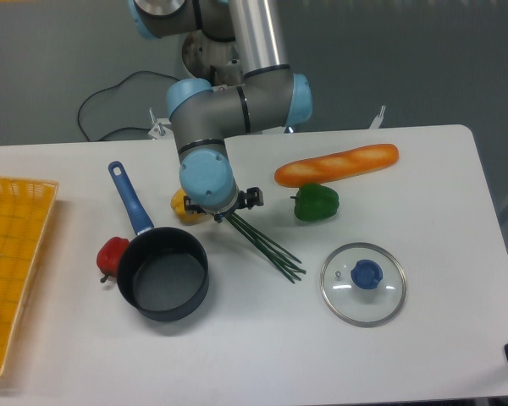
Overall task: Pick up the green onion
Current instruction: 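Close the gripper on the green onion stalks near their tips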
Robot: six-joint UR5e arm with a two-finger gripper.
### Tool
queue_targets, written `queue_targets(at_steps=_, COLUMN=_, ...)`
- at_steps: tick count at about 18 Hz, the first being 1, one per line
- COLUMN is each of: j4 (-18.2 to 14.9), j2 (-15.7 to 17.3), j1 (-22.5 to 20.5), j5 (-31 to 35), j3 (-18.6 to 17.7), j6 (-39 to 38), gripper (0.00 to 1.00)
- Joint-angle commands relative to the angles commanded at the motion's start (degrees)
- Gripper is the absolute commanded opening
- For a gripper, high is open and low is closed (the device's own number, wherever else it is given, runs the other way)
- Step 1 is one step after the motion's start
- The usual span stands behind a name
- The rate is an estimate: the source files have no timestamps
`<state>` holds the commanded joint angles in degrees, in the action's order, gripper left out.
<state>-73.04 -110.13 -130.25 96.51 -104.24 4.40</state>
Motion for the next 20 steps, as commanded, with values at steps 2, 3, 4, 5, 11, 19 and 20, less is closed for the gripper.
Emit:
queue_targets(at_steps=2, j4=-0.2, j2=-0.3, j1=0.1, j5=-0.1, j3=1.0, j6=0.0, gripper=1.0)
queue_targets(at_steps=3, j4=-0.2, j2=-0.3, j1=0.1, j5=-0.2, j3=0.9, j6=0.0, gripper=1.0)
queue_targets(at_steps=4, j4=-0.2, j2=-0.4, j1=0.2, j5=-0.1, j3=0.9, j6=0.0, gripper=1.0)
queue_targets(at_steps=5, j4=-0.2, j2=-0.7, j1=0.4, j5=-0.1, j3=0.9, j6=0.0, gripper=1.0)
queue_targets(at_steps=11, j4=0.0, j2=-1.2, j1=1.0, j5=0.3, j3=0.4, j6=0.0, gripper=1.0)
queue_targets(at_steps=19, j4=0.0, j2=-1.0, j1=1.3, j5=0.6, j3=0.4, j6=0.4, gripper=0.99)
queue_targets(at_steps=20, j4=0.0, j2=-1.0, j1=1.3, j5=1.1, j3=0.4, j6=0.4, gripper=0.98)
